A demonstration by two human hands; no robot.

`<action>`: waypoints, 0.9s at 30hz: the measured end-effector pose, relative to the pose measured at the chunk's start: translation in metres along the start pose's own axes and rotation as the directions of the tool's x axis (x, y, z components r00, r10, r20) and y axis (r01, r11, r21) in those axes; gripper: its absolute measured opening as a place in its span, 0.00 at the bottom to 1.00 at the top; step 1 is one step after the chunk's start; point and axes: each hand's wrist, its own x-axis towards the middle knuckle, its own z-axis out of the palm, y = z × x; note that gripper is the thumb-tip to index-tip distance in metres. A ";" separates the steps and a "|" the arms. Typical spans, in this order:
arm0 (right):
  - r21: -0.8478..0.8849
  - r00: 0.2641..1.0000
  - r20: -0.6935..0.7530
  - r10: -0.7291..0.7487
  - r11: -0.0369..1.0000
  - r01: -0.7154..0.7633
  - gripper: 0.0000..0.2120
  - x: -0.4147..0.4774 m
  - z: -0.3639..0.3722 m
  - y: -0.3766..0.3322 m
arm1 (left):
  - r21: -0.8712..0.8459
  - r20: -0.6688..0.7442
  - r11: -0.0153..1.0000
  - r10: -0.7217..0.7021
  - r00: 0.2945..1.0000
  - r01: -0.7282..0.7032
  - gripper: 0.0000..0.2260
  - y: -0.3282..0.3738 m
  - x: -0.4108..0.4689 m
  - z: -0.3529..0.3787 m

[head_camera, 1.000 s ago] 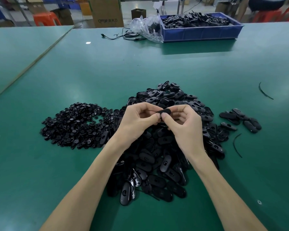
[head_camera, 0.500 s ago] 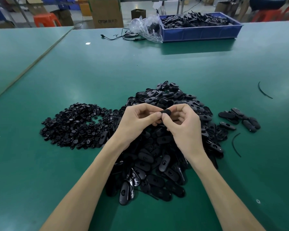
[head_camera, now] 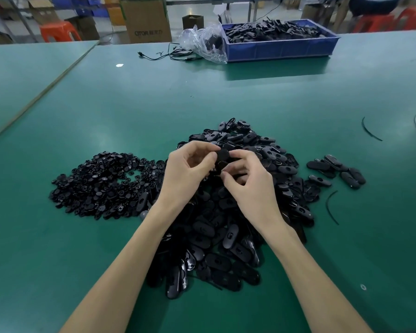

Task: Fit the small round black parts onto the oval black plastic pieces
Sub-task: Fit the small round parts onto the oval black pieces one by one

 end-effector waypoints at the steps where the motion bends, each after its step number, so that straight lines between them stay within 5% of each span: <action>1: -0.023 1.000 0.004 0.001 1.000 -0.001 0.16 -0.001 0.001 0.000 | 0.014 -0.014 1.000 0.006 1.000 -0.006 0.05 0.004 0.001 0.002; 8: -0.239 0.997 0.078 -0.018 0.970 0.036 0.07 0.001 0.008 0.003 | 0.116 0.215 0.980 0.133 0.967 -0.161 0.06 0.059 0.026 0.049; 13: -0.152 0.989 0.139 -0.049 0.986 0.070 0.14 -0.005 0.005 0.005 | 0.258 0.531 0.953 -0.001 0.847 -0.161 0.07 0.069 0.040 0.134; 20: -0.280 0.994 0.079 -0.077 0.955 0.096 0.14 0.002 0.010 0.004 | 0.390 0.476 0.920 -0.172 0.863 -0.031 0.09 0.046 0.045 0.193; 27: -0.341 0.985 0.108 -0.134 0.926 0.163 0.16 0.001 0.012 0.002 | 0.413 0.489 0.894 -0.056 0.871 -0.174 0.13 0.050 0.036 0.180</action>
